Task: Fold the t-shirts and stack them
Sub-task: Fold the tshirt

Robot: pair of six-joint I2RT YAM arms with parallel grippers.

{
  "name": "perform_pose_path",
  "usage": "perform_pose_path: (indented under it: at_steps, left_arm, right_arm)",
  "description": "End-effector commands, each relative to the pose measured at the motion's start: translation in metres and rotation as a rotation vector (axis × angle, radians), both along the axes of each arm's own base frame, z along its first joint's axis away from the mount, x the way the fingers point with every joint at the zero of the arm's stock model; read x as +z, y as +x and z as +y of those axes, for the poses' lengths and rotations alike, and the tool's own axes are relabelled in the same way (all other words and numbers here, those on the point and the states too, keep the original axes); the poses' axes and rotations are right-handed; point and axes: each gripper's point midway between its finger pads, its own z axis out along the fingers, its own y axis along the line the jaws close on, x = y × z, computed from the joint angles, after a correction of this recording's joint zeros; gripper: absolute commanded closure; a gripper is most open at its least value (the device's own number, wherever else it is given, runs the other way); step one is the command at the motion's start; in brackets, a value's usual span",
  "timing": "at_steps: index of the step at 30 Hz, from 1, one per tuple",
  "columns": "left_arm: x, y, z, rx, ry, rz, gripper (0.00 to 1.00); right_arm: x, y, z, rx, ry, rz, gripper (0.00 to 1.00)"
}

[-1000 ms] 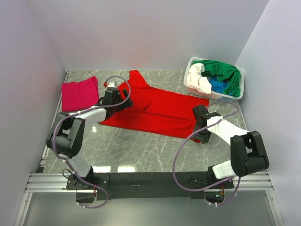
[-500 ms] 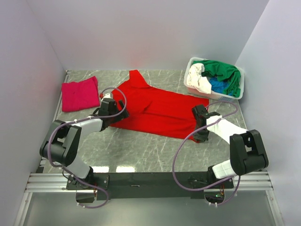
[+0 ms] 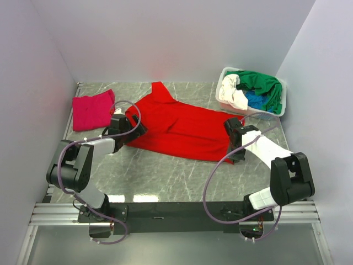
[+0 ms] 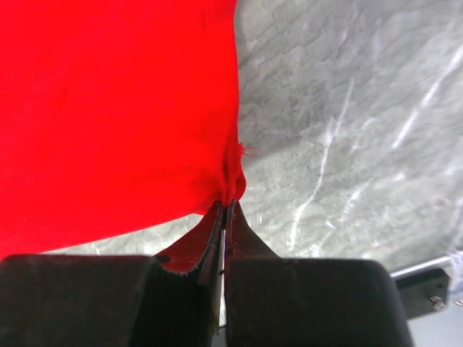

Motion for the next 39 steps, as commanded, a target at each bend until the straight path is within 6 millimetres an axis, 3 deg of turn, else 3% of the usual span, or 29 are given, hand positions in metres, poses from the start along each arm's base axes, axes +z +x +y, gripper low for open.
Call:
perform_pose_path:
  at_steps: [1, 5, 15, 23, 30, 39]
  left_arm:
    - [-0.034, -0.028, 0.023, 0.035, 0.044, 0.142, 0.01]
    - [-0.033, -0.028, 0.031, 0.052, 0.053, 0.144, 0.01]
    - [-0.021, -0.022, 0.049, 0.071, 0.039, 0.134, 0.01]
    - [-0.012, -0.014, 0.049, 0.066, 0.032, 0.121, 0.01]
    - [-0.005, -0.008, 0.051, 0.066, 0.039, 0.113, 0.01]
    - [-0.007, -0.001, 0.051, 0.059, 0.031, 0.121, 0.01]
  right_arm:
    - [0.022, -0.009, -0.017, 0.031, -0.107, 0.043, 1.00]
    - [0.024, -0.014, -0.003, 0.081, -0.076, 0.055, 1.00]
    - [0.010, -0.042, 0.002, 0.162, -0.174, 0.149, 1.00]
    - [-0.003, -0.065, 0.031, 0.300, -0.170, 0.241, 1.00]
    - [-0.012, -0.093, 0.029, 0.362, -0.272, 0.340, 0.96]
    - [-0.009, -0.103, 0.033, 0.410, -0.298, 0.345, 0.87]
